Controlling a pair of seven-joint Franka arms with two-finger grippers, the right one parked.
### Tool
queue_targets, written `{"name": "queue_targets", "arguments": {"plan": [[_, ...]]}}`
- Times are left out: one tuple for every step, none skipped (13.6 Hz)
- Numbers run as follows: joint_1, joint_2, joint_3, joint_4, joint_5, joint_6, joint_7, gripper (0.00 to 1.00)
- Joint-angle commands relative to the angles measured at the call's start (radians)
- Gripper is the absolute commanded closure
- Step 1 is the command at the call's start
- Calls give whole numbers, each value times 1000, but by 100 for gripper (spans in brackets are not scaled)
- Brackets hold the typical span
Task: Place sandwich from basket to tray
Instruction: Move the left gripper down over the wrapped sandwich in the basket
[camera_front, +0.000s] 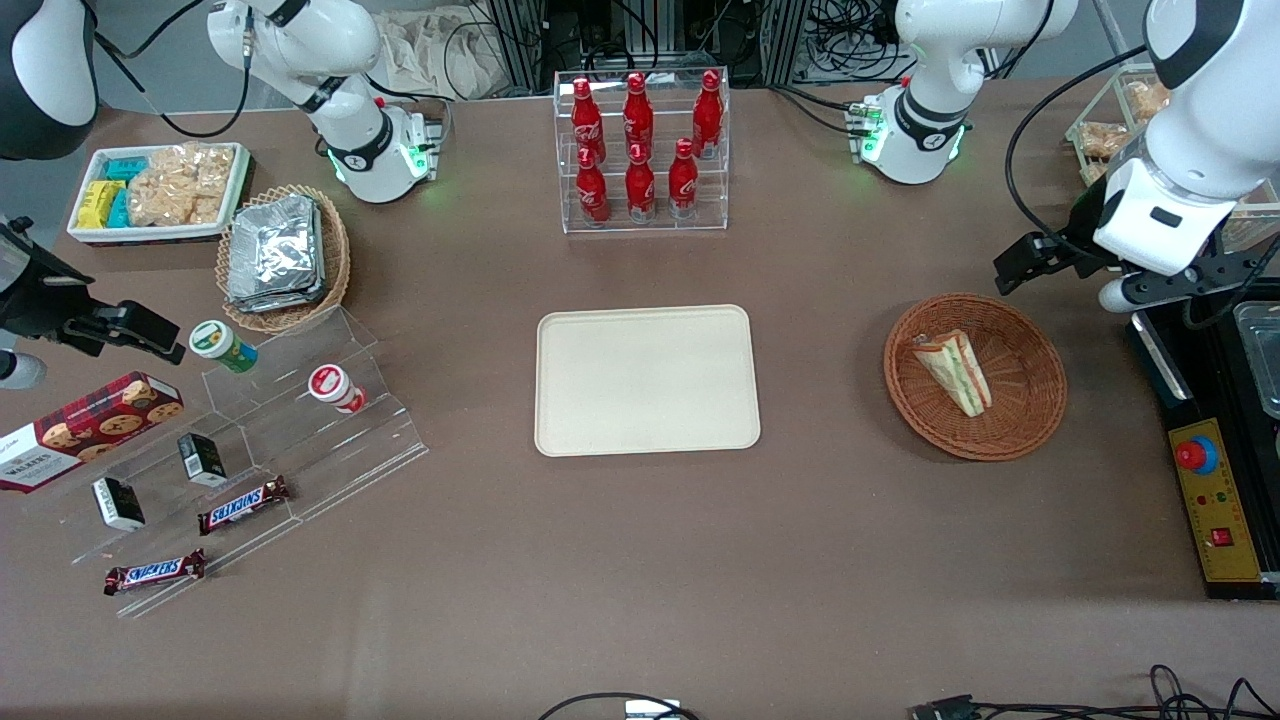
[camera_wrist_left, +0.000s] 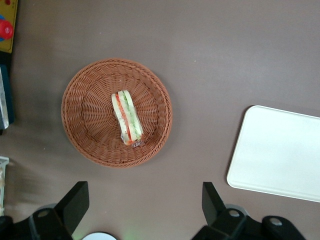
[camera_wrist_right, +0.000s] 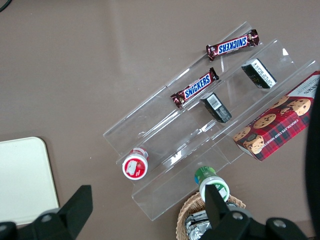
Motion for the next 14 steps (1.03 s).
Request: {"name": "queue_targets", "arguments": {"plan": [[-20, 46, 18, 88, 5, -74, -52, 0], [-20, 53, 18, 108, 10, -78, -75, 0], [-20, 52, 19, 116, 15, -91, -85, 0], [-18, 52, 21, 116, 33, -97, -86, 0], [-18, 52, 19, 114, 48, -101, -85, 0], [-18, 52, 19, 110, 50, -103, -86, 0], [-18, 52, 19, 105, 50, -105, -85, 0], [-18, 52, 19, 97, 49, -103, -89, 0], [-18, 49, 19, 71, 50, -91, -89, 0], [-18, 44, 19, 42, 50, -77, -91, 0], [-18, 41, 21, -1, 49, -47, -91, 0], [-18, 35, 21, -60, 47, -13, -95, 0], [-18, 25, 19, -117, 47, 35, -121, 0], [-20, 21, 18, -174, 50, 93, -159, 0]]}}
